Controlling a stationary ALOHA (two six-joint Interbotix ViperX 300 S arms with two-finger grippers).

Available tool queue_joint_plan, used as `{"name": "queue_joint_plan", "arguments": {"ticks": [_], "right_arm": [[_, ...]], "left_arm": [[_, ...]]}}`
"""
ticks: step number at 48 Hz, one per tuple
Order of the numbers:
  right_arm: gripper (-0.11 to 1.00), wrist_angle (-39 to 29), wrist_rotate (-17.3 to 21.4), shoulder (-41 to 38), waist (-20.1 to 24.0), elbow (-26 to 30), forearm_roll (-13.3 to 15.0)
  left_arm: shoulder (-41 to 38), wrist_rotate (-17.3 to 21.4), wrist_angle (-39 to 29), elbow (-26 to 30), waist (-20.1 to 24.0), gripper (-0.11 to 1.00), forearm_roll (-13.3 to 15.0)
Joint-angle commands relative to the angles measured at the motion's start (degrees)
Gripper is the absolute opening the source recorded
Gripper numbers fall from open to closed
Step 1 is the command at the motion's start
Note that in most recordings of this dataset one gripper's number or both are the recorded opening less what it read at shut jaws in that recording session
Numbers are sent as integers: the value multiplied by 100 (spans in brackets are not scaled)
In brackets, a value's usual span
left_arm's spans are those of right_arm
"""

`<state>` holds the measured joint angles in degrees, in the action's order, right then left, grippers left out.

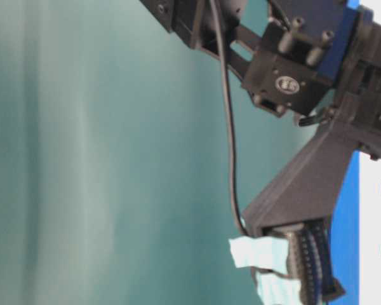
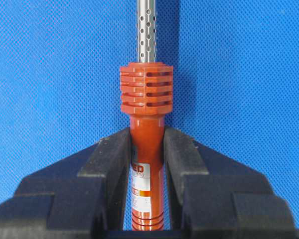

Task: Touch the tip of the soldering iron to the mark.
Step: 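Lower the iron onto the table and open the right gripper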

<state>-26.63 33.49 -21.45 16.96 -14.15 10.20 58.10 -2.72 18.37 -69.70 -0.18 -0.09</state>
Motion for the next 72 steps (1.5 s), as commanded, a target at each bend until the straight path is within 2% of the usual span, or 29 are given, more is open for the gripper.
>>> {"name": "queue_joint_plan", "arguments": {"ticks": [1, 7, 10, 14, 21, 24, 30, 50, 65, 72], "right_arm": [[7, 44, -9, 88, -9, 35, 18], [7, 44, 0, 88, -26, 44, 18], [15, 35, 0, 88, -26, 53, 18], [36, 35, 9, 105, -26, 70, 35], [81, 35, 18, 202, -26, 88, 132], [92, 18, 18, 281, -26, 88, 141], [85, -62, 9, 492, -26, 88, 149], [87, -1345, 18, 1828, -35, 246, 387], [87, -1564, -9, 1942, -105, 246, 439], [87, -1582, -79, 1978, -439, 220, 519]], "left_arm": [[-26, 0, 26, 88, -9, 2, 0], [-26, 0, 26, 88, -9, 2, 0], [-18, 0, 26, 79, -9, 2, 0], [-18, 0, 26, 79, -9, 2, 0], [-26, 0, 26, 88, -9, 2, 0], [-26, 0, 26, 79, -9, 2, 0], [-26, 0, 26, 88, -9, 2, 0], [-18, 0, 26, 88, -9, 2, 0], [26, 0, 26, 88, -9, 2, -9], [18, 0, 26, 79, -9, 2, 0]]}}
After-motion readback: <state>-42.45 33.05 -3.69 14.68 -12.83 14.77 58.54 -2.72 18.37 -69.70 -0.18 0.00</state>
